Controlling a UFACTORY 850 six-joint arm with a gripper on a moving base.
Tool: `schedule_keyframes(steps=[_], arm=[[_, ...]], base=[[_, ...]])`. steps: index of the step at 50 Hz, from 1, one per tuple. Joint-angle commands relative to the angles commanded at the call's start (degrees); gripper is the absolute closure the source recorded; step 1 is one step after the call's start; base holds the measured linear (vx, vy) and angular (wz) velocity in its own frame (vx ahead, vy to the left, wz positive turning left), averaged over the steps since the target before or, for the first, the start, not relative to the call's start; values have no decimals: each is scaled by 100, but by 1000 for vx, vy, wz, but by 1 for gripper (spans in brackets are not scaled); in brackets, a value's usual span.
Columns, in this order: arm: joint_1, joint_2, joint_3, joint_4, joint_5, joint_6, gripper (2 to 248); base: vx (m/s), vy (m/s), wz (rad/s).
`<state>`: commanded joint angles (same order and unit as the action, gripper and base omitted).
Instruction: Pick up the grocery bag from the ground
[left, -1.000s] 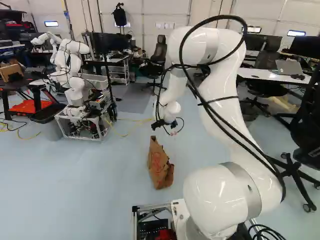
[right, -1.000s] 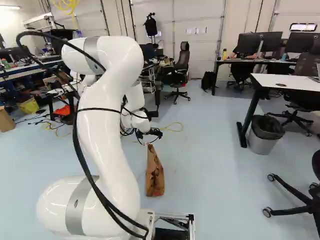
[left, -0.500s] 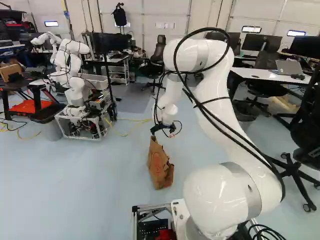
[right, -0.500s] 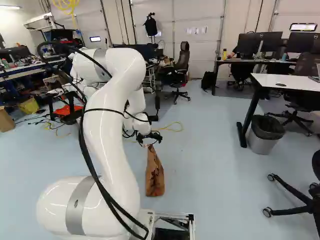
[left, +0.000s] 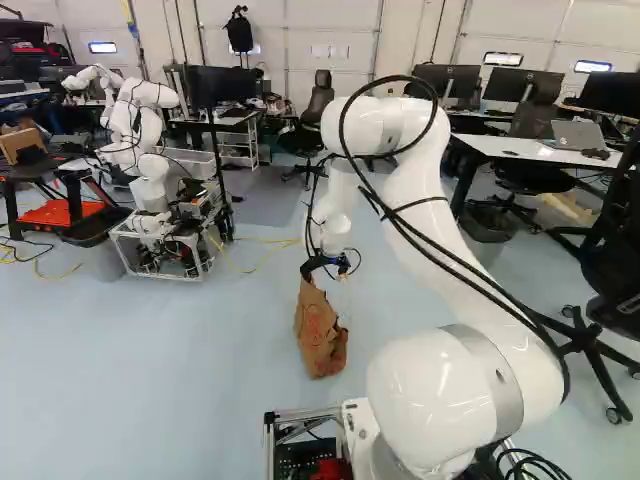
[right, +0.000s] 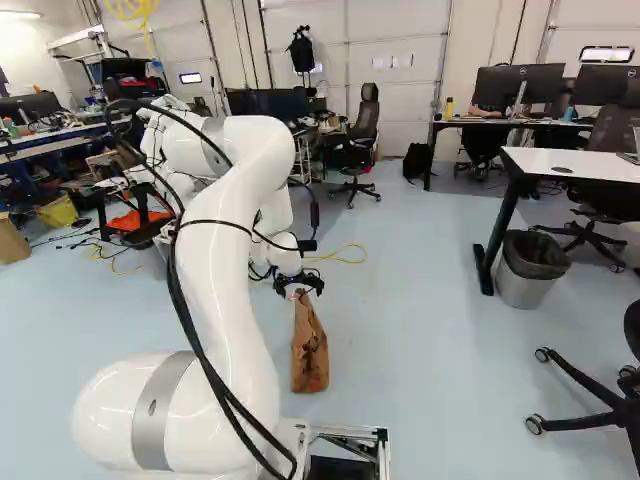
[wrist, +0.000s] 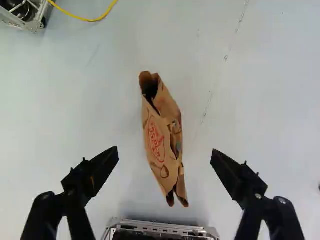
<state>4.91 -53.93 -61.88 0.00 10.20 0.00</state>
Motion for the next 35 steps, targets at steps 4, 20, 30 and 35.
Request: schedule_keyframes(steps=[4, 20, 30, 35], arm=[[6, -92, -73, 0, -55, 0, 3], [14, -465, -380, 0, -166, 0, 3], [11, -701, -589, 0, -167, 0, 3], [8, -820, -697, 0, -167, 0, 3]], base=[[0, 0, 0], [0, 0, 0], [0, 0, 0], [0, 0, 0]])
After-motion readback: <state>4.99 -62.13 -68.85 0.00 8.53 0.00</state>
